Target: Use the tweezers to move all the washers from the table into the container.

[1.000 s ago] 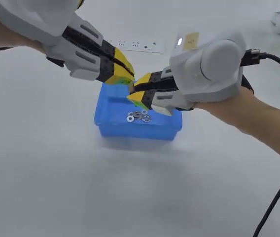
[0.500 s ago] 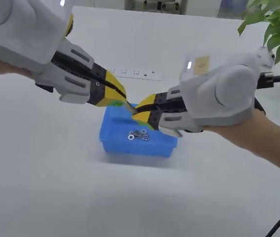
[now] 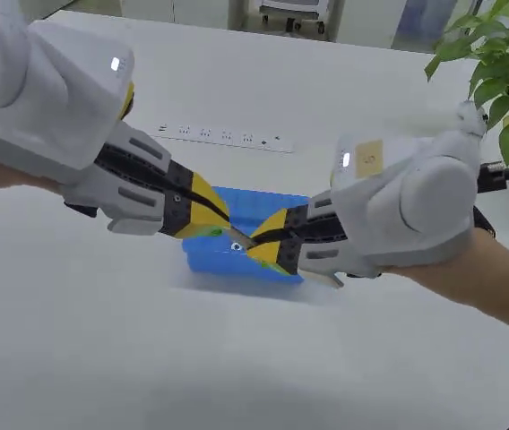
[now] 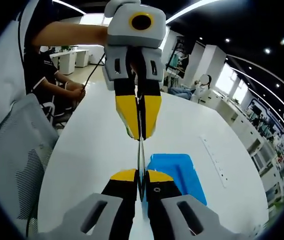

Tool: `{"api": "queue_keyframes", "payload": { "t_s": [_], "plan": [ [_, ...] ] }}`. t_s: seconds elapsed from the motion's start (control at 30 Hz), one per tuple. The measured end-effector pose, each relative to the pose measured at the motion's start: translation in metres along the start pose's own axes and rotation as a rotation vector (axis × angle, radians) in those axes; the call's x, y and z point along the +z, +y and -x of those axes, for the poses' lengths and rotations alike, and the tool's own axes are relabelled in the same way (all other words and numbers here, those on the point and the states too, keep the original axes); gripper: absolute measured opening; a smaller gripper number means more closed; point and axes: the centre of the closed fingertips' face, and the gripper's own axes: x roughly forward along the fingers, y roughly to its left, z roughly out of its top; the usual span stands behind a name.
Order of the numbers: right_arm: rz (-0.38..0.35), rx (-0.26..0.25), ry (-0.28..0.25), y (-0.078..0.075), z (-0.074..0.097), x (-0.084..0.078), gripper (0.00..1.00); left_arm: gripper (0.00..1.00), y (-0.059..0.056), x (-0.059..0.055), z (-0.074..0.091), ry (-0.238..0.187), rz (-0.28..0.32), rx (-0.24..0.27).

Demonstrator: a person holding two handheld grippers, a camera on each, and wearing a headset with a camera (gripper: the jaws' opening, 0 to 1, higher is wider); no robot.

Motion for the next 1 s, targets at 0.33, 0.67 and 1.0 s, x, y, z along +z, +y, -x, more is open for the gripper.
{"api": "queue_keyframes", "payload": {
  "t_s": [0.33,0.67,1.0],
  "plan": [
    [-0.015,0.048,0.058,0.013,-0.012,-0.027,0.07,0.06,-0.011,-0.027,-0.021,0.022,0.049,-0.046],
    [-0.035,0.09,0.131,0.022,-0.031,-0.059,0.07,0.06,-0.015,-0.064,-0.044,0.078,0.072,-0.094],
    [-0.051,0.114,0.205,0.021,-0.046,-0.09,0.07,0.05,-0.005,-0.1,-0.071,0.098,0.143,-0.129]
  ]
}}
